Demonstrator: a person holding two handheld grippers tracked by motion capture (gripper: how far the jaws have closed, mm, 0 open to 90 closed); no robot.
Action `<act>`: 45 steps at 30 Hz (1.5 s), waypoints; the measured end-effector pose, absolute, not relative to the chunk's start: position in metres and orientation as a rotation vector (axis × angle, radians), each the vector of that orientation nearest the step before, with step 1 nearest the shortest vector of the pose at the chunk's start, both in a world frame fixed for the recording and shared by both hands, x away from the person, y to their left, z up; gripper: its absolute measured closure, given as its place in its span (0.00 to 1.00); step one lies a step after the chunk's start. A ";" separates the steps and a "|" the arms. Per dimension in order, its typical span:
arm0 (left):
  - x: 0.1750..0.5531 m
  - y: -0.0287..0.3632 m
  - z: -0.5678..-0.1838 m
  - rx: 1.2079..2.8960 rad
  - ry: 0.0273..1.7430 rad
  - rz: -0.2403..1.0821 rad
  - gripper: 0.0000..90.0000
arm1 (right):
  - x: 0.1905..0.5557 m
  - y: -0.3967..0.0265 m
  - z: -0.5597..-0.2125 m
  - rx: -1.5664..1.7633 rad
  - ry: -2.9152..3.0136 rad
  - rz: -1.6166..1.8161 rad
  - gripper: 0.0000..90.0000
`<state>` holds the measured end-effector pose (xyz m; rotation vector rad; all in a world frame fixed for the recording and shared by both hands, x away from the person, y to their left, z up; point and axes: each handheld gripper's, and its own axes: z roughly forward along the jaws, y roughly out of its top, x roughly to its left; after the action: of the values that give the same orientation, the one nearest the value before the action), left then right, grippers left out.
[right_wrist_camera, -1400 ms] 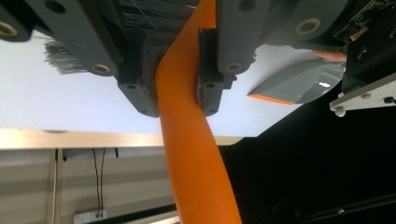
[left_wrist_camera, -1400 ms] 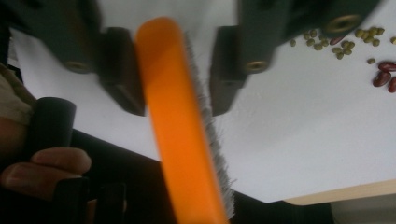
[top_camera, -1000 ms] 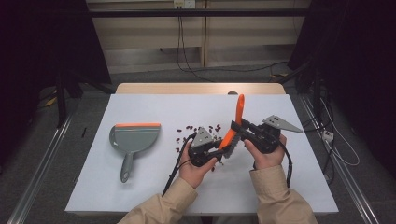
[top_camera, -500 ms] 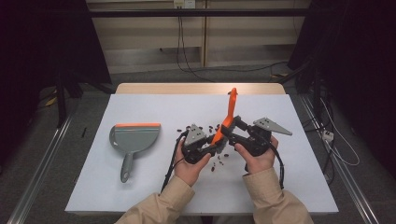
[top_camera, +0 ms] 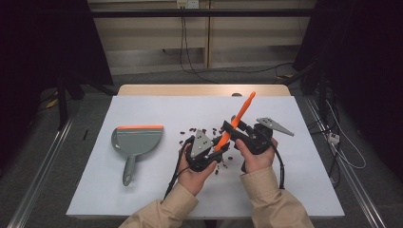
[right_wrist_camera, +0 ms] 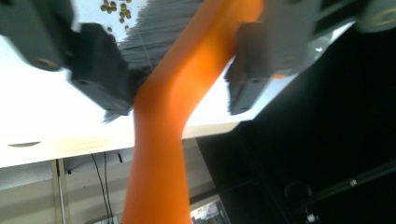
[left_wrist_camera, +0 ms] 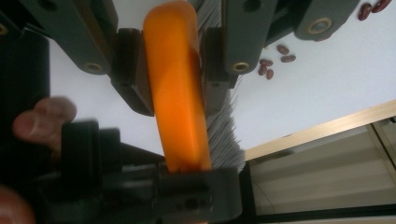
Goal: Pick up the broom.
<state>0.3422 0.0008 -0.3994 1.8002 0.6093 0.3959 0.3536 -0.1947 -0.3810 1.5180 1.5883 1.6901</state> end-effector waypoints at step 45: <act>0.349 0.010 -0.403 1.723 0.674 0.476 0.78 | 0.357 -0.184 -0.380 1.619 1.612 1.711 0.42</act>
<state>0.3492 0.0102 -0.4027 1.7230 0.6738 0.4764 0.3570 -0.1841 -0.3798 1.6194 1.6122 1.7105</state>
